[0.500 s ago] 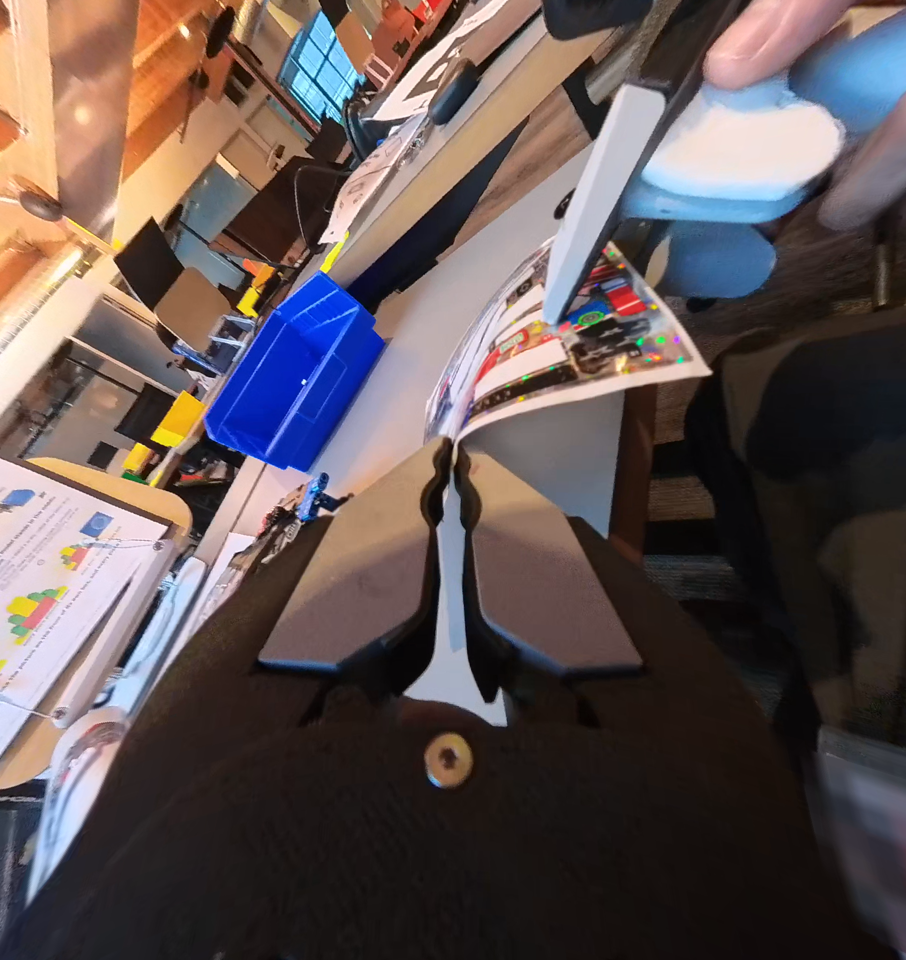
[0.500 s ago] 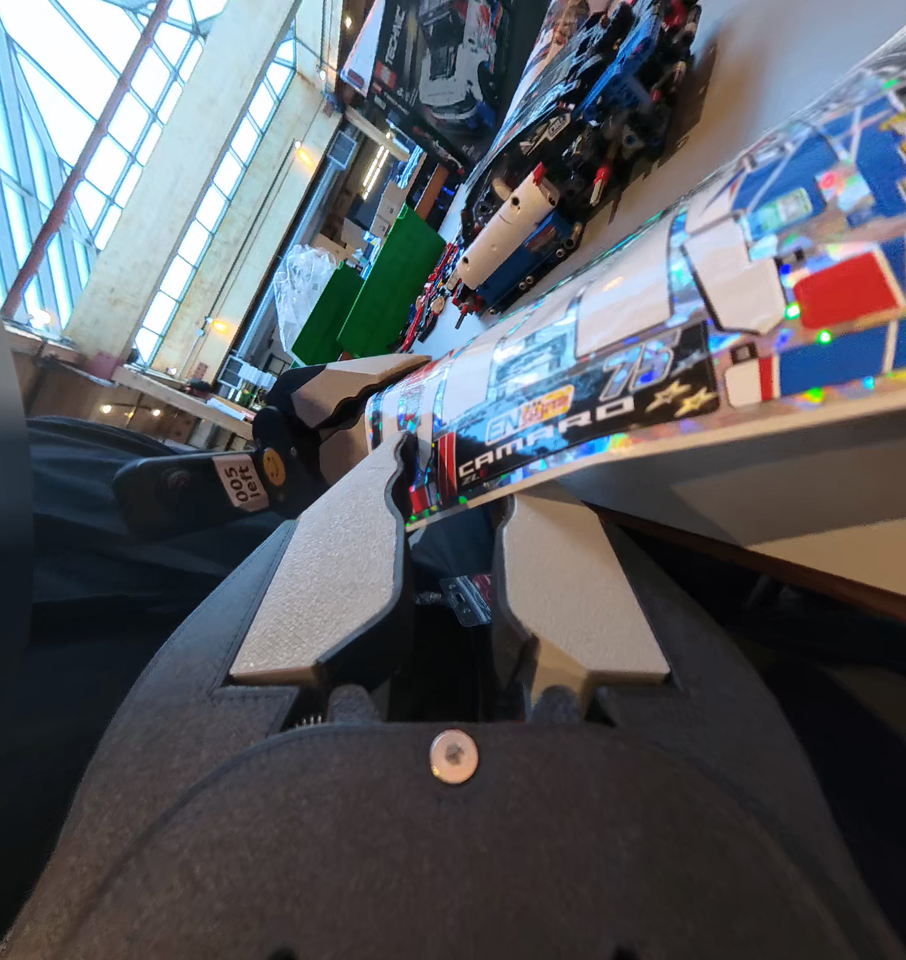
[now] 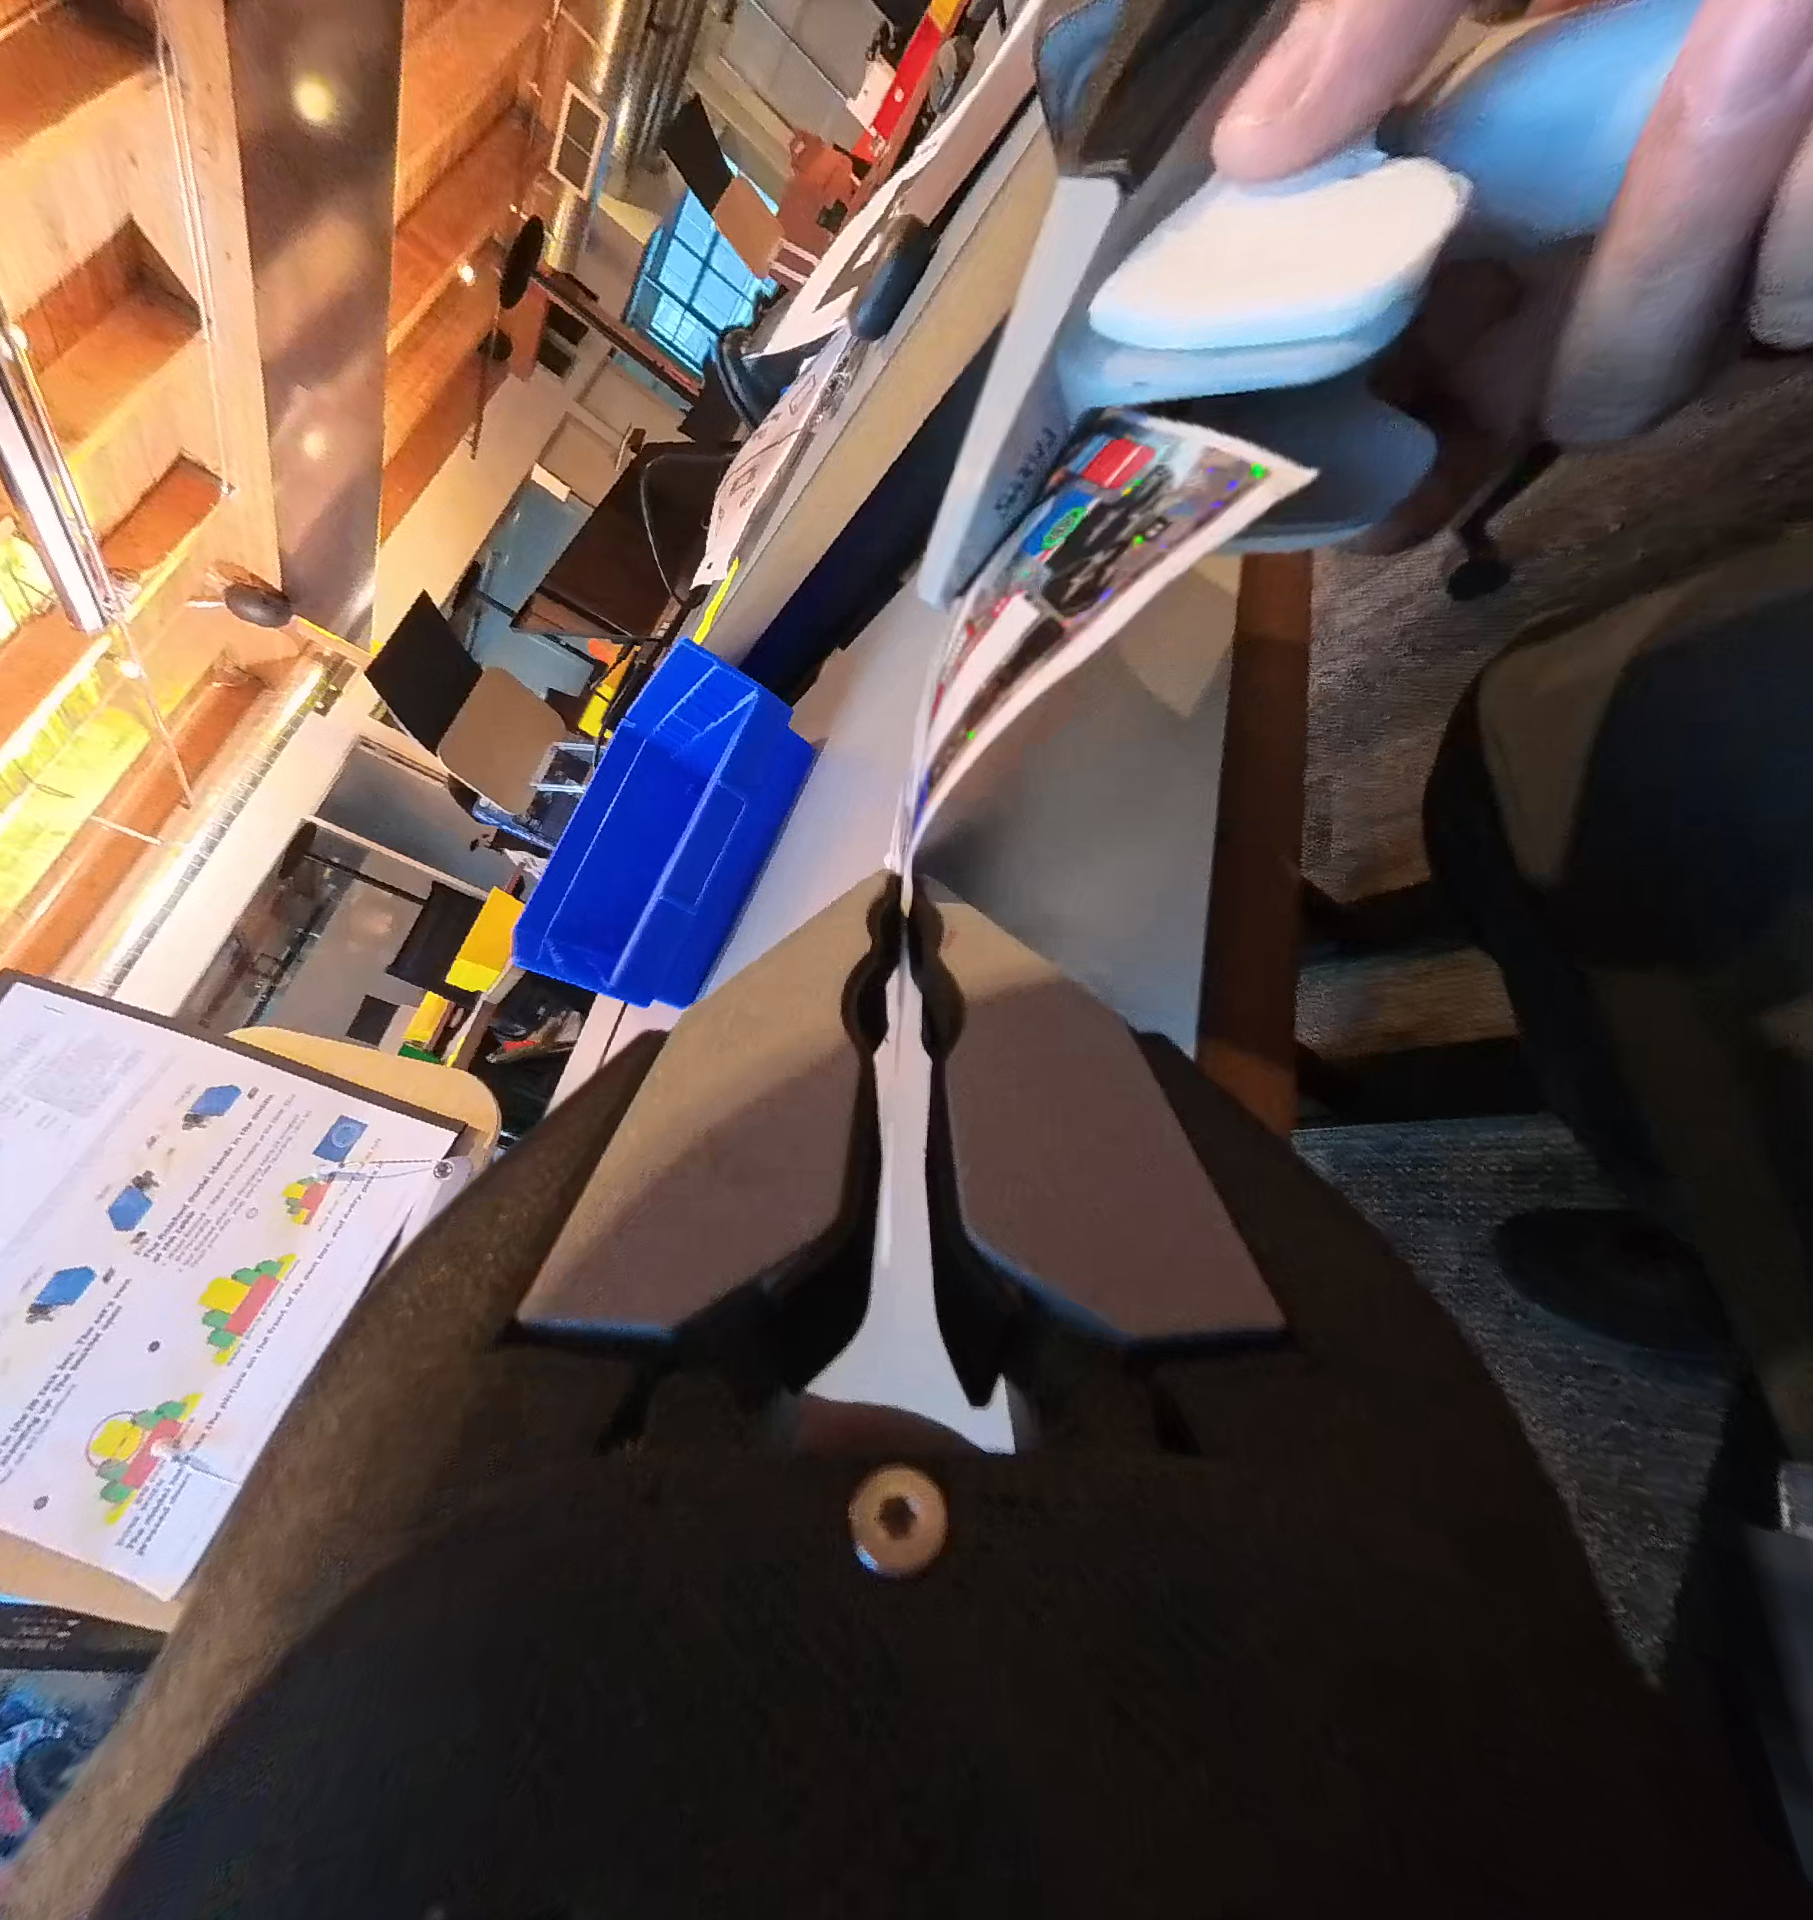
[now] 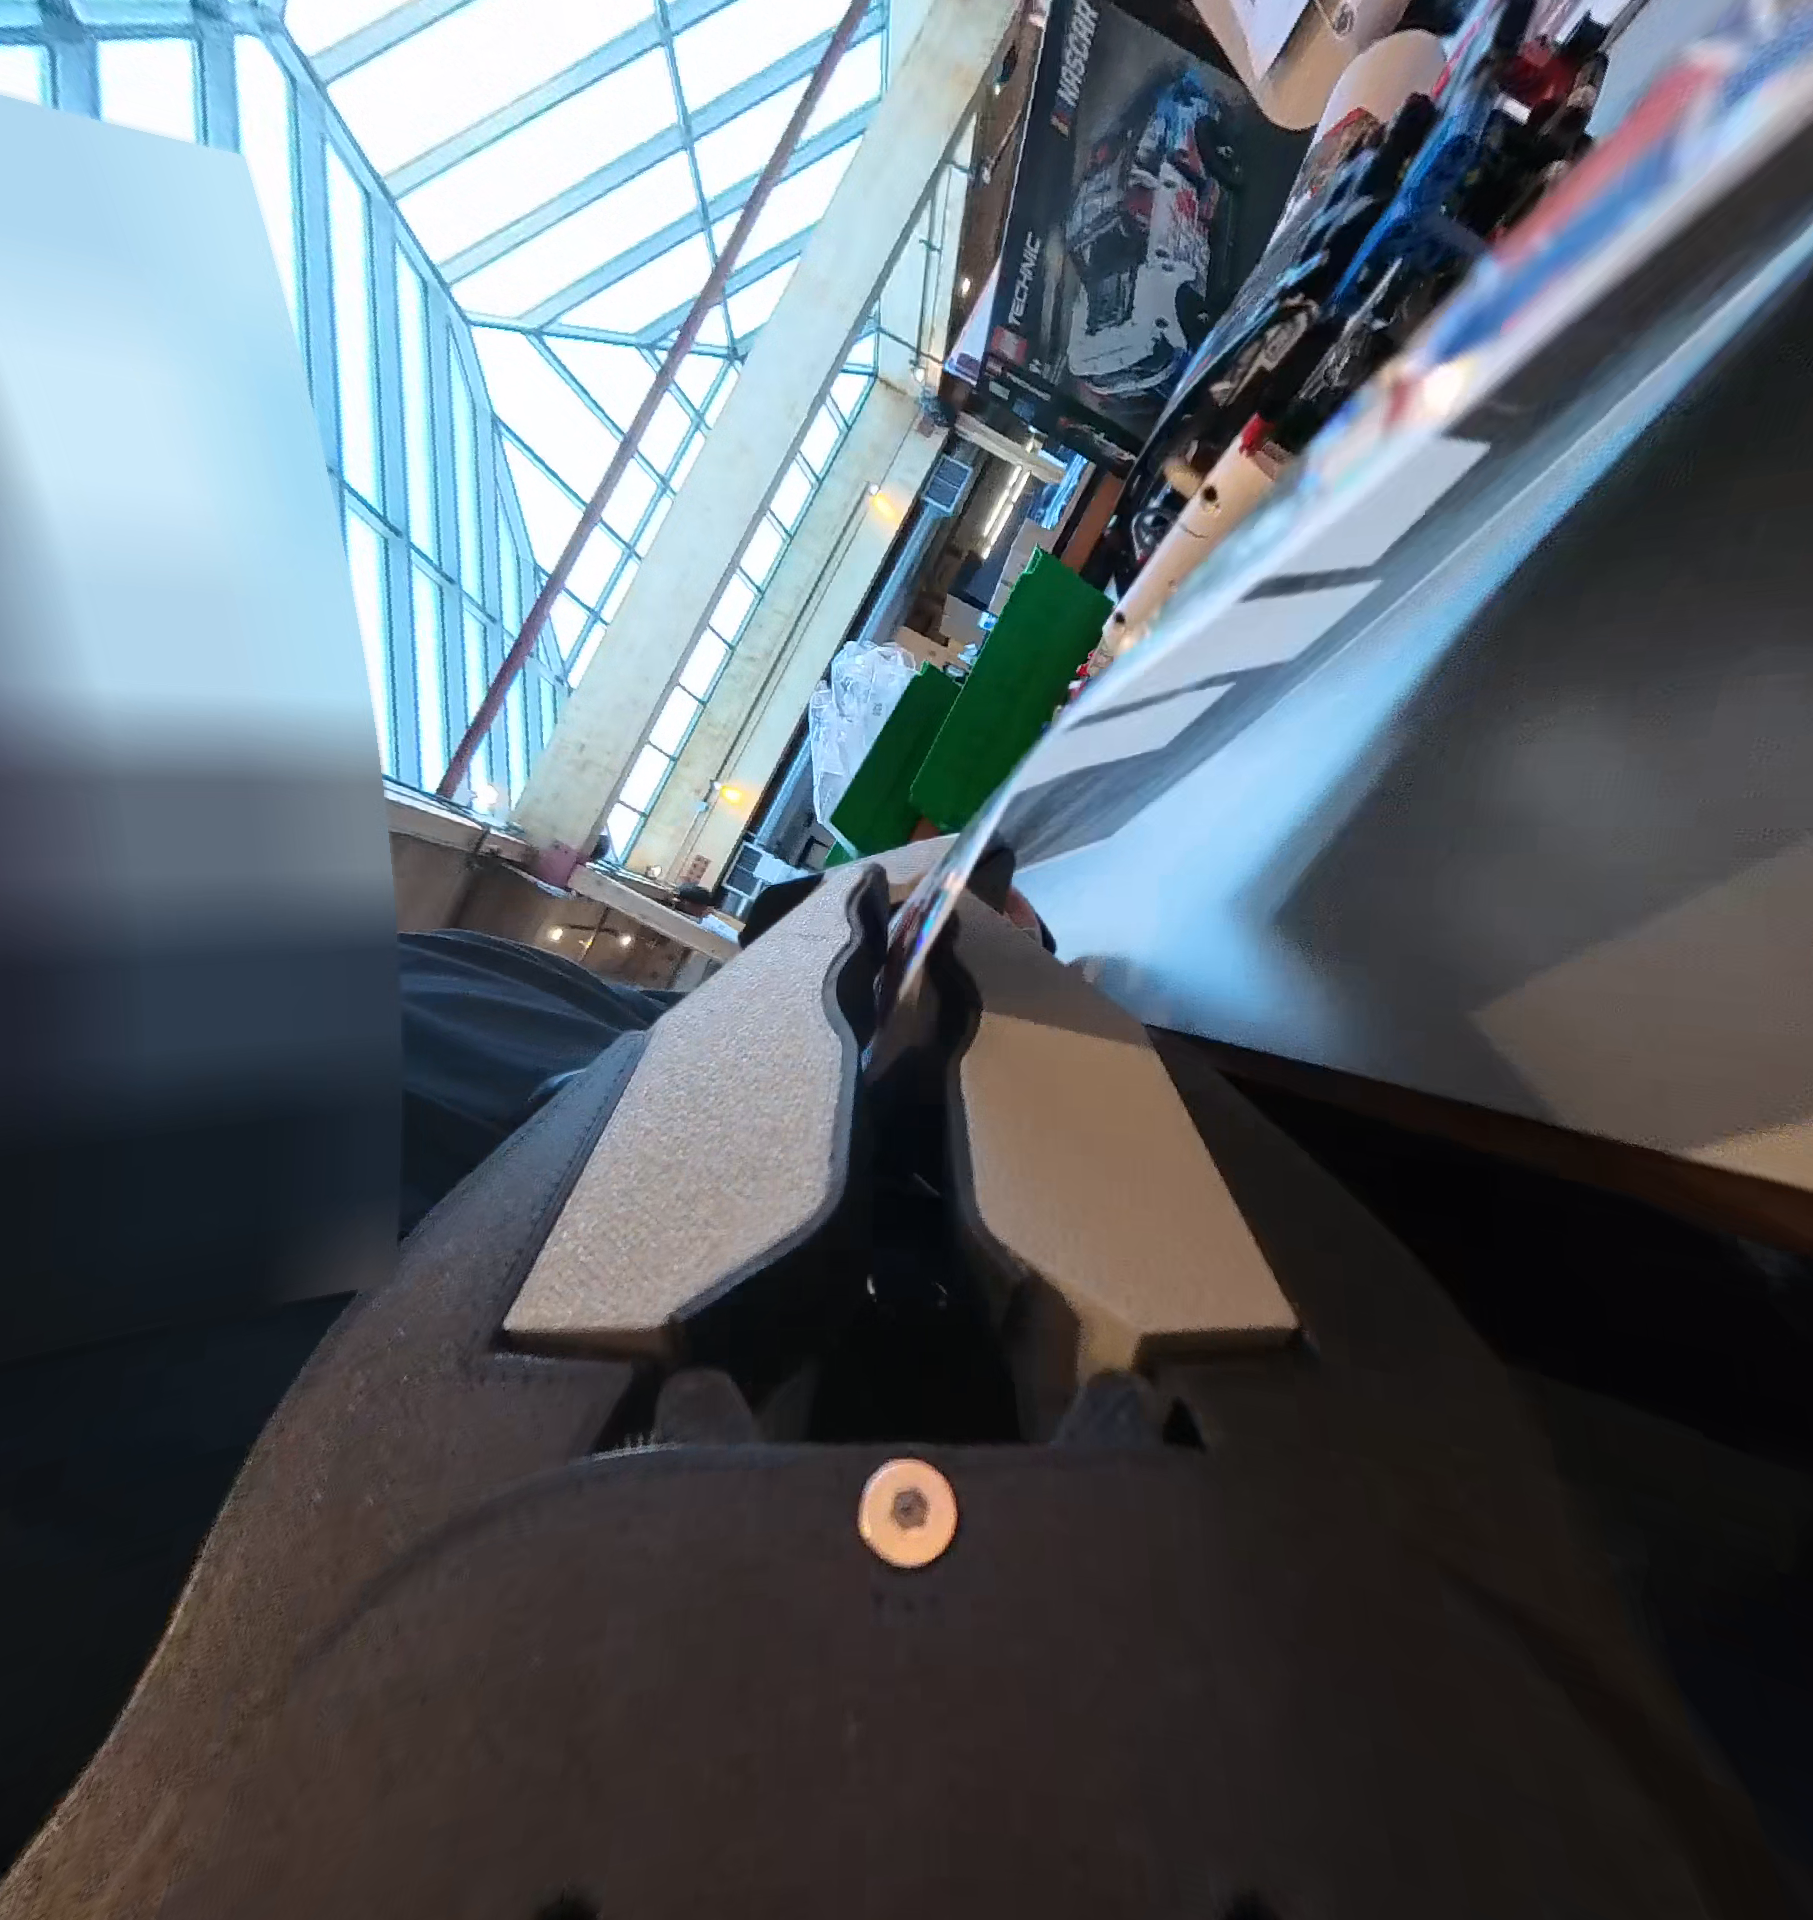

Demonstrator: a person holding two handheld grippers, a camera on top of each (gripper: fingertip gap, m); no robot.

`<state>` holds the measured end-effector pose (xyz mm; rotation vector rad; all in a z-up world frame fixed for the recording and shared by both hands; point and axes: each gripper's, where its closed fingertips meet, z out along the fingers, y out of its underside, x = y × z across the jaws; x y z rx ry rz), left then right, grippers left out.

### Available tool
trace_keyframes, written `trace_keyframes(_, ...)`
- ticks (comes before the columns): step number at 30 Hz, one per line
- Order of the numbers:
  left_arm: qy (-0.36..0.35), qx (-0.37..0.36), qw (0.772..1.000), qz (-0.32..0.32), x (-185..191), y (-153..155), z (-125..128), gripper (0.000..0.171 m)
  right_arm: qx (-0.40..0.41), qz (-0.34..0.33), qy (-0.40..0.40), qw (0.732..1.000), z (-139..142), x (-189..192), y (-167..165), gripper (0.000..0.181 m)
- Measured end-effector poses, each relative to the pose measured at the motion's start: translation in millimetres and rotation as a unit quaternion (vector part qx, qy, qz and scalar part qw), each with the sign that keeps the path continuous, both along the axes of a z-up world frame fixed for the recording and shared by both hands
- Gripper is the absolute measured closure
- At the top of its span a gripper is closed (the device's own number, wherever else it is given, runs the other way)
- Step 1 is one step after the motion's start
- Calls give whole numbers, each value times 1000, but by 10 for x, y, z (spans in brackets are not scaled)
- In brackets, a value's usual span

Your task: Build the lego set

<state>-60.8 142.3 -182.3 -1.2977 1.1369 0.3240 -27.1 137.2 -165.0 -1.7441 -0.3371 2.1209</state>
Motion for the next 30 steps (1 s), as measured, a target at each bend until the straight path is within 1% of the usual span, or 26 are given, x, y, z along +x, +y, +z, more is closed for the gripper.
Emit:
trace_keyframes(3, 10, -2, 1000, -2, 7, -12, -48, 171, -1, 2, -18, 1000, -94, 3, 2, 179)
trace_keyframes(7, -4, -25, 1000, 1, -20, -22, -68, 170, 33, -4, -74, 997, -231, 30, 11, 180)
trace_keyframes(9, -20, -48, 999, 5, -45, -26, -66, 159, 46, -1, -84, 995, -246, 45, 8, 180)
trace_keyframes(12, -40, -96, 995, 9, -108, -73, -97, 143, 60, 1, -100, 993, -283, 75, 9, 181)
trace_keyframes(14, -65, -140, 988, 11, -160, -162, -118, 139, 65, 6, -104, 992, -295, 88, -3, 181)
trace_keyframes(16, -101, -206, 973, 7, -206, -292, -149, 134, 71, 19, -100, 992, -283, 104, -43, 181)
trace_keyframes(18, -134, -287, 949, 12, -291, -366, -226, 129, 84, 30, -88, 992, -234, 134, -71, 181)
trace_keyframes(19, -145, -342, 928, 18, -336, -394, -299, 126, 91, 36, -78, 992, -191, 155, -81, 181)
trace_keyframes(21, -200, -445, 873, 11, -375, -450, -358, 119, 104, 45, -54, 992, -90, 210, -87, 181)
trace_keyframes(23, -266, -528, 806, -8, -373, -496, -365, 118, 117, 52, -29, 991, 18, 280, -83, 181)
trace_keyframes(24, -293, -571, 766, -26, -337, -550, -358, 116, 124, 53, -18, 991, 65, 316, -76, 181)
trace_keyframes(26, -334, -658, 669, -88, -184, -733, -281, 105, 139, 59, 7, 988, 169, 389, -80, 181)
trace_keyframes(27, -359, -687, 620, -119, -110, -792, -202, 100, 145, 66, 18, 987, 210, 420, -92, 181)
trace_keyframes(29, -419, -723, 517, -185, -1, -830, 20, 98, 158, 83, 40, 983, 275, 470, -144, 181)
trace_keyframes(30, -447, -735, 465, -208, 28, -802, 124, 98, 163, 92, 47, 981, 290, 489, -172, 181)
